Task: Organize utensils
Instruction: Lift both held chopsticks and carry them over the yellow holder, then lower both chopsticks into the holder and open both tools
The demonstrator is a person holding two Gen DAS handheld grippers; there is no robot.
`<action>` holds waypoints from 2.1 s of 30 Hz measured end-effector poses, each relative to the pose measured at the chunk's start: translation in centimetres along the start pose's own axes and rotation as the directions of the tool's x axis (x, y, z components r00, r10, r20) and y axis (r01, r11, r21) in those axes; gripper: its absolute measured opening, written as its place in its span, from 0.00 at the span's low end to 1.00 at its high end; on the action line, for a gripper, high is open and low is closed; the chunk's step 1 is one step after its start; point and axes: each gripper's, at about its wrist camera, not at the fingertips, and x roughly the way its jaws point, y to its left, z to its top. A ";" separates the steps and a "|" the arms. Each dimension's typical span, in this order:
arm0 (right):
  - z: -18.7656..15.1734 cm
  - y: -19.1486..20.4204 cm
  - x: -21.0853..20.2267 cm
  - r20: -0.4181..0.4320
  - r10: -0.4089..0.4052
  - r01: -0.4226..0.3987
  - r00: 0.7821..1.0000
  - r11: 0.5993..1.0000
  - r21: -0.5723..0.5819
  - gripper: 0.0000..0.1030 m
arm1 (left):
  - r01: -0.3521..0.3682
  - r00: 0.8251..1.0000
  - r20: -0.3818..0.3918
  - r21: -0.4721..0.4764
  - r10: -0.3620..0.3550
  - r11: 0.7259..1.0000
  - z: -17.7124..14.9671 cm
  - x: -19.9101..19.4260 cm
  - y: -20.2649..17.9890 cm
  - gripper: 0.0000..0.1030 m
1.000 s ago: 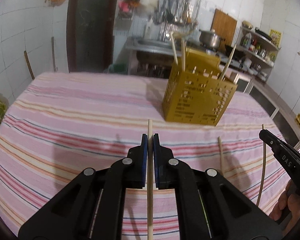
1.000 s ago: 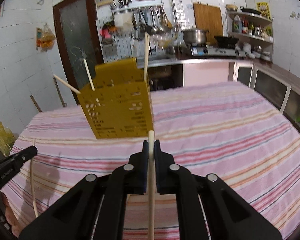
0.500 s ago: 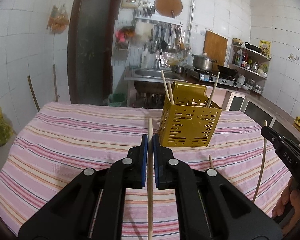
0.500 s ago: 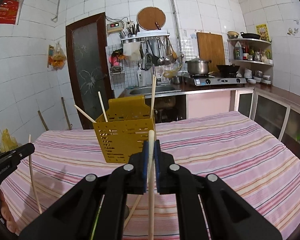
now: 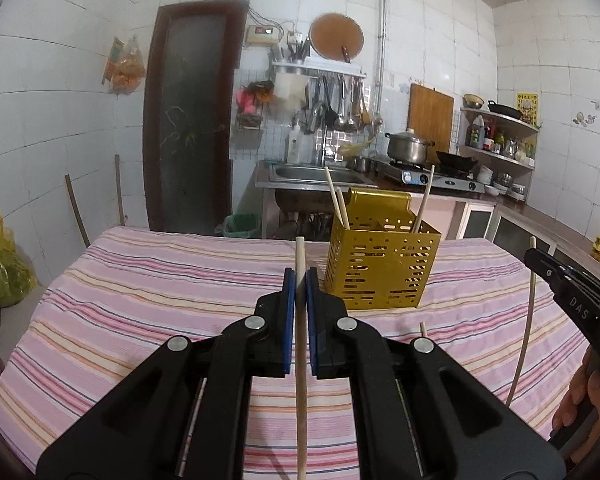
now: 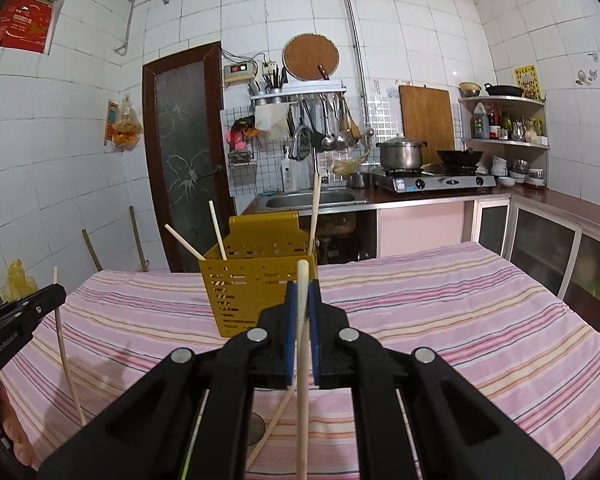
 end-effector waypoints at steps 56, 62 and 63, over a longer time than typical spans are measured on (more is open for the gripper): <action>11.2 -2.7 21.2 0.070 0.000 -0.002 0.998 1.000 0.017 0.07 | -0.028 0.997 0.073 0.018 0.026 0.999 13.0 23.0 -6.8 0.06; 12.7 -3.7 17.1 0.017 -0.084 0.084 0.996 0.996 0.007 0.59 | -0.054 0.991 0.124 0.037 0.049 0.998 15.4 16.2 -5.9 0.88; 12.7 -3.7 16.4 0.016 -0.097 0.097 0.995 0.995 -0.004 0.59 | -0.062 0.991 0.124 0.052 0.055 0.997 15.5 15.2 -5.8 0.88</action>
